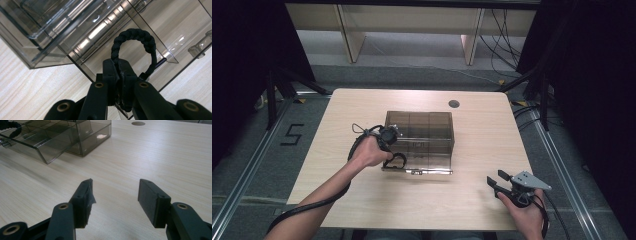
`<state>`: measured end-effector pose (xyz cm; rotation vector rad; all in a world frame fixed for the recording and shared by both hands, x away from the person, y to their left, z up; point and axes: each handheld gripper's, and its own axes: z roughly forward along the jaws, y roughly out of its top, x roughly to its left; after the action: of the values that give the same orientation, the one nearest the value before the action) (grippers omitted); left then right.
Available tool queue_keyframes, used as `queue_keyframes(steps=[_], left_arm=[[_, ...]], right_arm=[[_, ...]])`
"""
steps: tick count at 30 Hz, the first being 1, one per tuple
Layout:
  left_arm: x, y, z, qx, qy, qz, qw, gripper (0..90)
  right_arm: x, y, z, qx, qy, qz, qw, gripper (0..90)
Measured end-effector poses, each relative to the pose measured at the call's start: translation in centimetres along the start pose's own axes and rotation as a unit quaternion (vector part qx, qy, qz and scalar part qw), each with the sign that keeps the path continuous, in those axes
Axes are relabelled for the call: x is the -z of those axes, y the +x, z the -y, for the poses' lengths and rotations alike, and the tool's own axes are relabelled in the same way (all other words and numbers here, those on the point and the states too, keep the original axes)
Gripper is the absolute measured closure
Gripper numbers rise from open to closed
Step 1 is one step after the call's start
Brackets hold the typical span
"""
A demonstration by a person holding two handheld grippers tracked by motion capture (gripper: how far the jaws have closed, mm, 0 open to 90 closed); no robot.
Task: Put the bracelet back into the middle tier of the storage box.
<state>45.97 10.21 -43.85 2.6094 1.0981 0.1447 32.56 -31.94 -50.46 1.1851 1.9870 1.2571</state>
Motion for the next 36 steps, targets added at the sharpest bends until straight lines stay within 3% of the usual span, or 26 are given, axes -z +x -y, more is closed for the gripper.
queue_keyframes(steps=[5,9,23,36], left_arm=[[-0.29,0.00,-0.10,-0.005,0.010,-0.001,0.9999,84.7],[-0.62,0.03,-0.03,-0.003,0.003,0.000,1.0000,84.7],[-0.80,0.02,-0.11,-0.023,0.004,-0.009,0.9997,84.2],[-0.09,0.00,0.02,-0.017,-0.015,0.001,0.9997,76.1]], right_arm=[[-0.01,0.02,0.02,-0.002,0.001,0.000,1.0000,46.5],[-0.03,0.02,0.03,-0.002,0.001,-0.001,1.0000,46.5],[-0.13,0.01,0.09,0.000,0.004,-0.002,1.0000,46.4],[-0.11,0.05,0.05,-0.002,0.002,-0.004,1.0000,46.4]])
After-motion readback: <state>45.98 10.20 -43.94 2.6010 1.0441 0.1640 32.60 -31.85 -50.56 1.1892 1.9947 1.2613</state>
